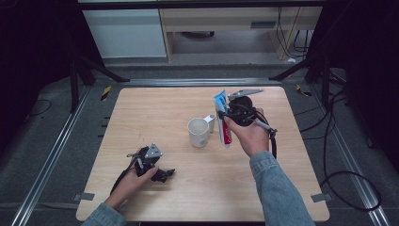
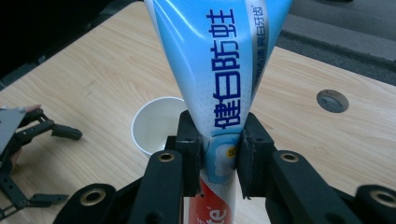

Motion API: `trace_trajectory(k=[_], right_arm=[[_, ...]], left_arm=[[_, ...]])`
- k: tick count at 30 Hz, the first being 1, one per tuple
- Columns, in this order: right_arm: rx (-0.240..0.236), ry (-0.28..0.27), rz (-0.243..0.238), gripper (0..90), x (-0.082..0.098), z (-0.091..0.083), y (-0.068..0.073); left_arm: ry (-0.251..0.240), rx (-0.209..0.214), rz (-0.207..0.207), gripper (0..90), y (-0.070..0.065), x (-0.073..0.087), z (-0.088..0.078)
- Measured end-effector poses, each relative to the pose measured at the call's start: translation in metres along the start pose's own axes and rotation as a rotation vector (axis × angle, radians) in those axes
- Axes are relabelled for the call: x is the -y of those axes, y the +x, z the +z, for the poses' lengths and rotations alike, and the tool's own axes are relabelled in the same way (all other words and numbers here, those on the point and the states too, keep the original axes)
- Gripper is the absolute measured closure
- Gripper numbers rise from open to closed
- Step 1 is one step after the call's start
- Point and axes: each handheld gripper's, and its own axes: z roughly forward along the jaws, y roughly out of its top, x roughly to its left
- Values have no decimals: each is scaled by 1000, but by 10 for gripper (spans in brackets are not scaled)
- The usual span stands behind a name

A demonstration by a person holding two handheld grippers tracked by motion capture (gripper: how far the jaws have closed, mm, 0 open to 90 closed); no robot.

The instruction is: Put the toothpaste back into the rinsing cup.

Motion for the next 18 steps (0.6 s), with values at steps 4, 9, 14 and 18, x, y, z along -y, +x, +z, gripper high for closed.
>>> trace_trajectory(k=[4,9,14,18], right_arm=[[-3,-7,2,732,-2,2,3],[-1,-13,-12,731,-8,10,10],[-2,-18,-13,730,-15,15,15],[-2,-29,-20,730,-21,18,20]], left_arm=[[0,0,0,0,0,0,0],[1,0,1,0,0,0,0],[2,0,0,0,0,0,0],[2,0,1,0,0,0,0]])
